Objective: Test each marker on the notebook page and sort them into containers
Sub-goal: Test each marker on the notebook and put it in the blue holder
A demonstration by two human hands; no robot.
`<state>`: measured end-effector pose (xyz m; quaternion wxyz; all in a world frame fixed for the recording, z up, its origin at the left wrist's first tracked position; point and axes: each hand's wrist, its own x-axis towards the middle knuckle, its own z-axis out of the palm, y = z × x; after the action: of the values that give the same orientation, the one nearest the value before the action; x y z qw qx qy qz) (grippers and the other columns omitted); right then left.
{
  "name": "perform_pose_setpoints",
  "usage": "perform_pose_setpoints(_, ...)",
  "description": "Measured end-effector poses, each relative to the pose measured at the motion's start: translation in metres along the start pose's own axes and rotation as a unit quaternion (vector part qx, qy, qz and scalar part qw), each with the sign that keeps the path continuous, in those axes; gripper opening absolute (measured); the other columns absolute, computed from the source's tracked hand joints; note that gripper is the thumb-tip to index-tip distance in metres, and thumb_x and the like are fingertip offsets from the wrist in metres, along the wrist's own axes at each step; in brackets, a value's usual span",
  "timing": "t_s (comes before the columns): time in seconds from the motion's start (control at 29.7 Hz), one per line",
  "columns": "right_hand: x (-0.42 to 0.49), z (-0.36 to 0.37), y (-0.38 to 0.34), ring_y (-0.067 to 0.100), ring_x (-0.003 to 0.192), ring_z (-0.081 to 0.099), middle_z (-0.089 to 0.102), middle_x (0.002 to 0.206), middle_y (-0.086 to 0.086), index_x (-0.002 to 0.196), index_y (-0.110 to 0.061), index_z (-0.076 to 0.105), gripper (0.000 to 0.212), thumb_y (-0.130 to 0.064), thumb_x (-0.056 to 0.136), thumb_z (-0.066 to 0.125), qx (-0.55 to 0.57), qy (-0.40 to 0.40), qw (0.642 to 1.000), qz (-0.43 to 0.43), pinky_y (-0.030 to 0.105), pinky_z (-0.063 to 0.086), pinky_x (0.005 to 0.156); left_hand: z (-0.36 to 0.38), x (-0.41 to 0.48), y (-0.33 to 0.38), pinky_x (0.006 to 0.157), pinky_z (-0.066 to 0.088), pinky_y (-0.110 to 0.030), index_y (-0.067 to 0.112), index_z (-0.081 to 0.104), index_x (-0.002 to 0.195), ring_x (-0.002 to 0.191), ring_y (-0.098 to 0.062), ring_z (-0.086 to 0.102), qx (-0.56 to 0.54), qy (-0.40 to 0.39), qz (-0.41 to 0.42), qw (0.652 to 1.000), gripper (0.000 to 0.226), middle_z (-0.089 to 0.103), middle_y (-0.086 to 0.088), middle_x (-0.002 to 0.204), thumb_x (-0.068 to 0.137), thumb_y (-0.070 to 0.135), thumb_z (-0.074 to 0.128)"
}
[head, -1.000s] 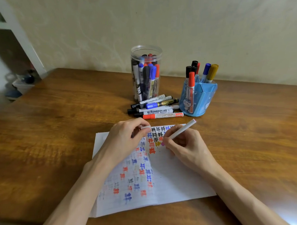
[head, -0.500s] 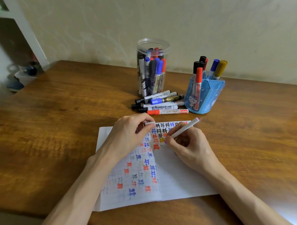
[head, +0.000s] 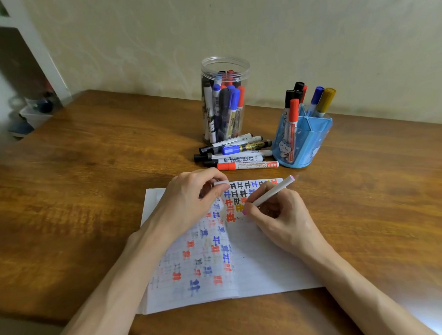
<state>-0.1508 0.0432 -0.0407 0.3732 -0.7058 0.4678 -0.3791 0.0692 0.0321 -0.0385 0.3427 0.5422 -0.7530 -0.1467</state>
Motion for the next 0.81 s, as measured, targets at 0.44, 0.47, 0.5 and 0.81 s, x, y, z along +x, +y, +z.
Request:
perform_pose_setpoints(0.44, 0.0007, -0.0036, 0.0028, 0.016, 0.065, 0.066, 0.071, 0.078, -0.002, 0.085, -0.018, 0.070, 0.012, -0.009, 0.091, 0.076, 0.015, 0.015, 1.000, -0.005, 0.036, 0.057, 0.062, 0.0009, 0.0004, -0.0014, 0.068, 0.041, -0.009, 0.029, 0.071, 0.112, 0.088, 0.007, 0.062, 0.009, -0.007, 0.001, 1.000, 0.020, 0.070, 0.020, 0.097, 0.098, 0.041, 0.061)
perform_pose_setpoints(0.47, 0.0010, -0.0033, 0.0024, 0.018, 0.065, 0.067, 0.072, 0.078, -0.002, 0.086, -0.018, 0.070, 0.011, -0.009, 0.091, 0.076, 0.018, 0.015, 1.000, -0.004, 0.040, 0.059, 0.063, 0.0011, 0.0005, -0.0014, 0.068, 0.041, -0.009, 0.029, 0.071, 0.112, 0.088, 0.006, 0.062, 0.009, -0.007, 0.001, 1.000, 0.020, 0.070, 0.020, 0.098, 0.098, 0.041, 0.061)
perform_pose_setpoints(0.5, 0.0011, -0.0030, 0.0018, 0.020, 0.065, 0.067, 0.073, 0.078, -0.002, 0.087, -0.018, 0.071, 0.011, -0.010, 0.092, 0.076, 0.019, 0.013, 1.000, -0.004, 0.043, 0.060, 0.063, 0.0010, 0.0003, -0.0014, 0.067, 0.041, -0.008, 0.029, 0.071, 0.112, 0.088, 0.006, 0.063, 0.009, -0.006, 0.002, 1.000, 0.020, 0.070, 0.020, 0.098, 0.098, 0.040, 0.062)
perform_pose_setpoints(0.81, -0.0007, -0.0010, -0.0010, 0.016, 0.074, 0.072, 0.074, 0.080, -0.008, 0.086, -0.026, 0.072, 0.011, -0.016, 0.089, 0.077, -0.018, 0.000, 1.000, -0.003, 0.030, 0.060, 0.066, 0.0005, -0.0001, -0.0013, 0.065, 0.038, -0.006, 0.028, 0.072, 0.108, 0.082, 0.011, 0.057, 0.017, 0.004, 0.013, 1.000, 0.015, 0.066, 0.021, 0.093, 0.097, 0.036, 0.066)
